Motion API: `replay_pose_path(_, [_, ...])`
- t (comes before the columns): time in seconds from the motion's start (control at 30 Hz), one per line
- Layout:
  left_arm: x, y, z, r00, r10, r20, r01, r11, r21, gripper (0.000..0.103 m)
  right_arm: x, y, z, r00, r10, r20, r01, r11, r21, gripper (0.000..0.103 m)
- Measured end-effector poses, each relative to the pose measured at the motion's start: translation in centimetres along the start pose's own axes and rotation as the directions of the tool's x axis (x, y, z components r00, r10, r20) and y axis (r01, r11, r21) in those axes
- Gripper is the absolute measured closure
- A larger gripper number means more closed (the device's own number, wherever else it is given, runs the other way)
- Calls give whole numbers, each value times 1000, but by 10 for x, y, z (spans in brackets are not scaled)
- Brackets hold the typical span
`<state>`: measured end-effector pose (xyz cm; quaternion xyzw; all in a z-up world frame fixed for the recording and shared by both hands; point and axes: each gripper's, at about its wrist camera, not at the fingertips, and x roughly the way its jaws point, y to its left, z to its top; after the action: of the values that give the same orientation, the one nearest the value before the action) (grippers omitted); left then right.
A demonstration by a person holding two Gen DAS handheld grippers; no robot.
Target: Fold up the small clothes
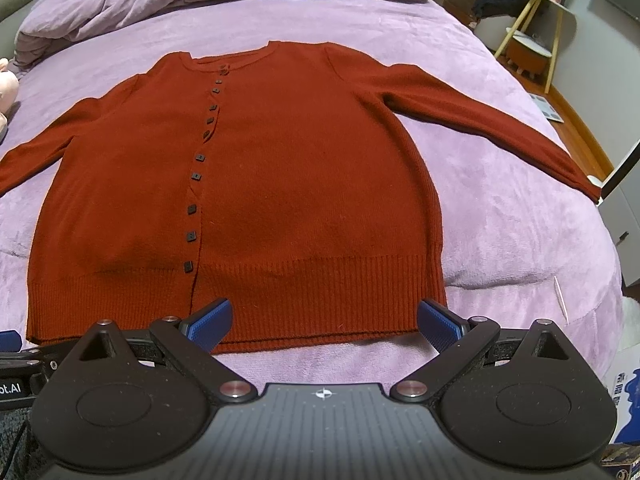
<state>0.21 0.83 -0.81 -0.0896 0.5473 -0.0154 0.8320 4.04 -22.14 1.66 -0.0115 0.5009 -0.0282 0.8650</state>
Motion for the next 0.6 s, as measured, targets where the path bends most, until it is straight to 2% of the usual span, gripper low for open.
replay_pose_path(0.2, [2, 2, 1, 1000, -12, 0, 12, 1000, -5, 0, 2, 0, 1, 1000, 2, -3, -2, 1000, 2, 4])
replay_pose_path(0.43, [5, 13, 6, 995, -89, 45, 90, 996, -28, 0, 6, 0, 2, 1000, 31, -2, -31, 1000, 4, 4])
replay_pose_path(0.53, [7, 32, 16, 983, -153, 98, 159, 986, -53, 0, 3, -3, 3, 993, 94, 68, -95, 995, 11, 4])
replay_pose_path(0.6, [12, 55, 31, 979, -160, 127, 173, 980, -98, 0, 1, -7, 2, 970, 168, 177, -172, 985, 10, 4])
